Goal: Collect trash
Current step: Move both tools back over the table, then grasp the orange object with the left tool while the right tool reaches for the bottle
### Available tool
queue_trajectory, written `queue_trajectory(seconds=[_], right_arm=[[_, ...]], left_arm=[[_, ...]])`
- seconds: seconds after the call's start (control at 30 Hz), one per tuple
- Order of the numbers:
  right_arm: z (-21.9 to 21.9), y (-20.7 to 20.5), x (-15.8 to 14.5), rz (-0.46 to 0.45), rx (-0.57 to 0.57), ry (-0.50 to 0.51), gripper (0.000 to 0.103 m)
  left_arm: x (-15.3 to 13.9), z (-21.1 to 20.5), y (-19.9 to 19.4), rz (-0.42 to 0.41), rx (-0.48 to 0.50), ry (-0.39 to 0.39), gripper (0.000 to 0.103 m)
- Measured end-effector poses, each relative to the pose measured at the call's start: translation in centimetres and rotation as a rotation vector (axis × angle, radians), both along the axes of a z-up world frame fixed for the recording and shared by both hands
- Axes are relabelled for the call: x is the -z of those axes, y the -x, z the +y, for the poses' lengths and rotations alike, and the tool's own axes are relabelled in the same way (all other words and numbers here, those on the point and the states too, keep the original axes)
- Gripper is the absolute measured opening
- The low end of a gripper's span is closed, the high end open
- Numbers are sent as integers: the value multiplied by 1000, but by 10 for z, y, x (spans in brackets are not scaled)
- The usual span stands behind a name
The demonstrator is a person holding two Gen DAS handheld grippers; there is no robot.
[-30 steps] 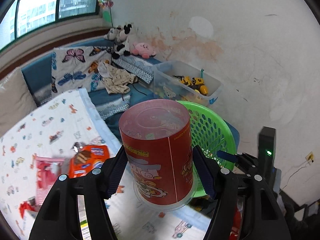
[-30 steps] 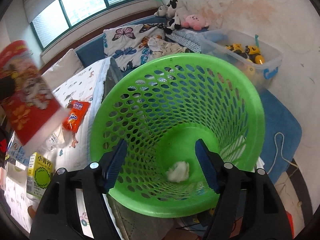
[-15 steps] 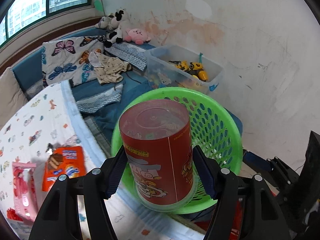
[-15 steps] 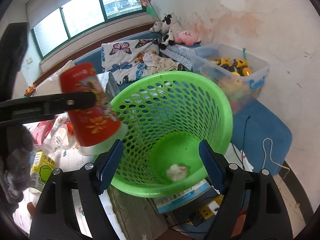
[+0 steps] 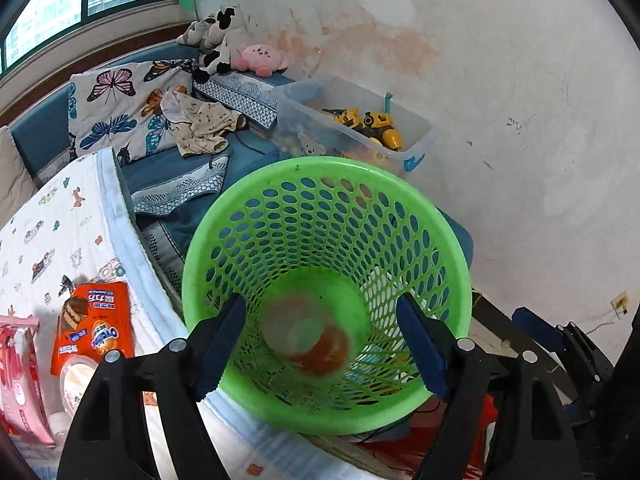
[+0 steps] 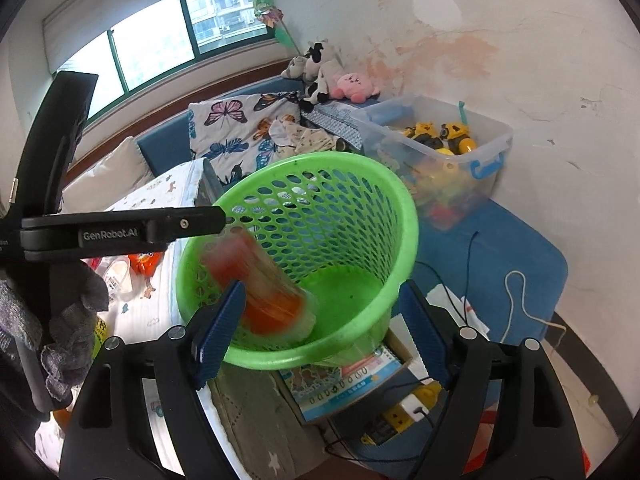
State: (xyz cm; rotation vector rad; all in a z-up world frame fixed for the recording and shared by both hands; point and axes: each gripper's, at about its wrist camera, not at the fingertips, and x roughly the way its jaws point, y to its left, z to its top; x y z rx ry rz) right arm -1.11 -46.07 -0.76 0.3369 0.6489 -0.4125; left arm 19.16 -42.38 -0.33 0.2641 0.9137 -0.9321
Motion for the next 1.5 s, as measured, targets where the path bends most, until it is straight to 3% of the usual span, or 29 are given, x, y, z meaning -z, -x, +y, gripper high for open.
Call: queue_trajectory(seconds=[0.33, 0.7, 1.1, 1.5], right_arm=[[28, 10, -7, -45, -46, -2, 83], [70, 12, -7, -79, -135, -31, 88], [109, 2, -12, -89, -222, -35, 89], [145, -10, -6, -70, -309, -45, 89]], left_arm=[[-34, 63, 17, -61, -44, 40, 75], [-48, 185, 58, -126, -108, 49, 75], [-9, 294, 95, -112, -228, -26, 75], [41, 325, 128, -86, -276, -92, 74]])
